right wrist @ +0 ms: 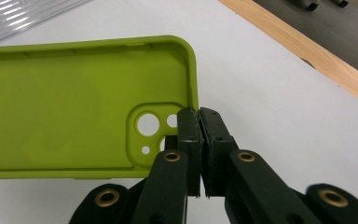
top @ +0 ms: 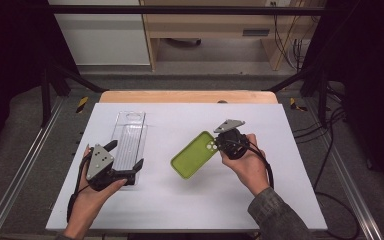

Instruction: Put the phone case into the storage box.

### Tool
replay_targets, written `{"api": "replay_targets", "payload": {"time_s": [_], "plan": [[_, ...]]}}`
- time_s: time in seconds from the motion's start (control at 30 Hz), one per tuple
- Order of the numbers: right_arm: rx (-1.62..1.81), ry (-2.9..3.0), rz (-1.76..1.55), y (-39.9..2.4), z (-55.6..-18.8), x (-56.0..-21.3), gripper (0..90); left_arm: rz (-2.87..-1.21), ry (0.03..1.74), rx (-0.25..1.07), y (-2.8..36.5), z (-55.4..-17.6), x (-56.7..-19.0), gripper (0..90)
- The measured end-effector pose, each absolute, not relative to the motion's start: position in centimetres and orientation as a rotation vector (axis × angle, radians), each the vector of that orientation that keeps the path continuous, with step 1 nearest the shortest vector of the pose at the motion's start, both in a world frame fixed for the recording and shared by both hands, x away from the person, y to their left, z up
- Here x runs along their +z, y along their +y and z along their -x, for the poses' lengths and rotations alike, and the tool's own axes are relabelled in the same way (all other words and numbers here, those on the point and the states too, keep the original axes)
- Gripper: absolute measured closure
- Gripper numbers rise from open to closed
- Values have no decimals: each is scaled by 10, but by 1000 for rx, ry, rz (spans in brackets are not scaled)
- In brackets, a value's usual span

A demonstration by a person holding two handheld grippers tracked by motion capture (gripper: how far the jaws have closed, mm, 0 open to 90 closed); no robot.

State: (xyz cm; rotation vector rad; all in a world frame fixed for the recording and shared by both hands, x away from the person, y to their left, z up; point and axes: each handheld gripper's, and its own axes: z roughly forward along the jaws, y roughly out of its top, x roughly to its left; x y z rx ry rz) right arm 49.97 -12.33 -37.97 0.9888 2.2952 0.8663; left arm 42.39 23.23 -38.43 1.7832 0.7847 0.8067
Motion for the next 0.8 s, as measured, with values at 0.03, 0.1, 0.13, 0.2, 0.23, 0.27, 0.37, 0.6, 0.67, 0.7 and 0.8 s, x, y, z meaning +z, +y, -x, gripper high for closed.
{"api": "replay_targets", "payload": {"time_s": [0.03, 0.1, 0.13, 0.2, 0.23, 0.27, 0.37, 0.6, 0.67, 0.7, 0.8], "plan": [[868, 2293, -987, -123, -499, -380, 878, -1793, 794, 793, 231, -425, -382, 17], [876, 2290, -983, -122, -497, -380, 879, -1804, 799, 780, 228, -428, -380, 18], [884, 2282, -981, -121, -495, -379, 878, -1808, 803, 776, 227, -429, -379, 19], [895, 2271, -971, -120, -493, -379, 878, -1824, 819, 763, 224, -432, -377, 20], [893, 2266, -968, -120, -492, -378, 879, -1835, 822, 757, 222, -433, -375, 20], [903, 2257, -969, -120, -490, -378, 879, -1844, 820, 752, 220, -435, -374, 20], [926, 2231, -978, -119, -488, -379, 879, -1881, 806, 745, 215, -439, -368, 20], [934, 2186, -983, -119, -487, -382, 879, -1920, 810, 759, 203, -450, -362, 24], [940, 2177, -978, -119, -486, -383, 879, -1936, 803, 758, 200, -452, -360, 25], [940, 2173, -973, -119, -486, -383, 879, -1943, 802, 758, 198, -453, -360, 26], [948, 2158, -968, -119, -484, -384, 879, -1972, 787, 764, 192, -456, -357, 28]]}}
